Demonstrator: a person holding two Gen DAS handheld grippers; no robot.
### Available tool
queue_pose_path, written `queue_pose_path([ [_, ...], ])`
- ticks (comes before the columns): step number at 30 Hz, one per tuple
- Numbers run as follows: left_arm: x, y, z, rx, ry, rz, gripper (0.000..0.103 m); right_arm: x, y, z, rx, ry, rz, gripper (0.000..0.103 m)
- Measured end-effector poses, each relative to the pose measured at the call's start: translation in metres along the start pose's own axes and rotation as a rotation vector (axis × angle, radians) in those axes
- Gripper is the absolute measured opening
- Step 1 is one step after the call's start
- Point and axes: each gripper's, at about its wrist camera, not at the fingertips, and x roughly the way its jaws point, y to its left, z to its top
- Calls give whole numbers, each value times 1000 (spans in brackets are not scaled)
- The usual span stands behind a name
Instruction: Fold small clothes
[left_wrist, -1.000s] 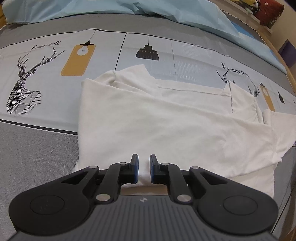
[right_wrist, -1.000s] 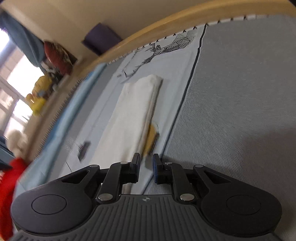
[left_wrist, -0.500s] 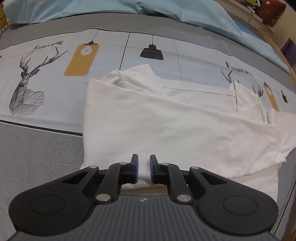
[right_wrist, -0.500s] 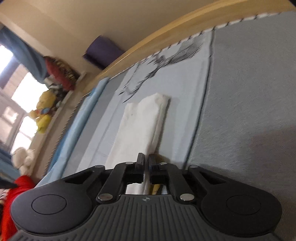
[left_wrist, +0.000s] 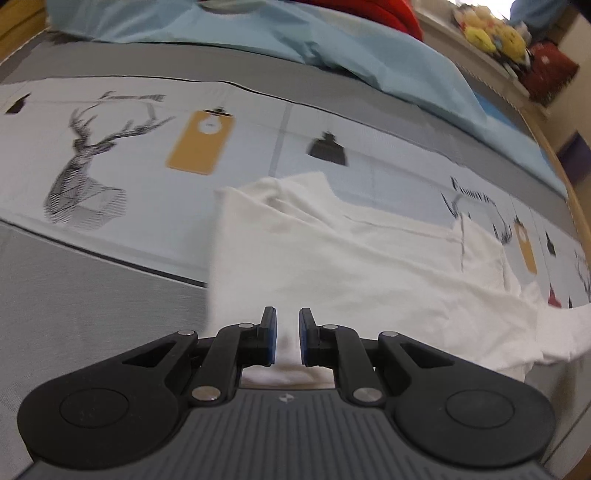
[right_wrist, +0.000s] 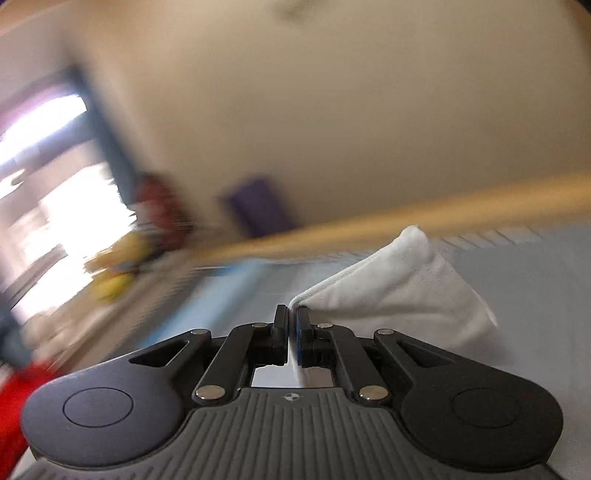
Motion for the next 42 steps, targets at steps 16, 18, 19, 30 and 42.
queue_pose_path([
  [16,-22,62,16,-180,-23,-23,13,-171,226,-216,-529,935,663,29],
  [18,-22,62,17,-183,-28,-22,13,-156,204,-202,-412,983,554,29],
  [19,-21,61,18,-184,-29,-19,13,-141,190,-192,-329,986,496,29],
  [30,24,34,24,-207,-14,-93,13,-76,69,-149,37,827,82,31],
  [42,73,1,32,-167,-67,-18,44,-36,20,-128,199,802,-12,31],
])
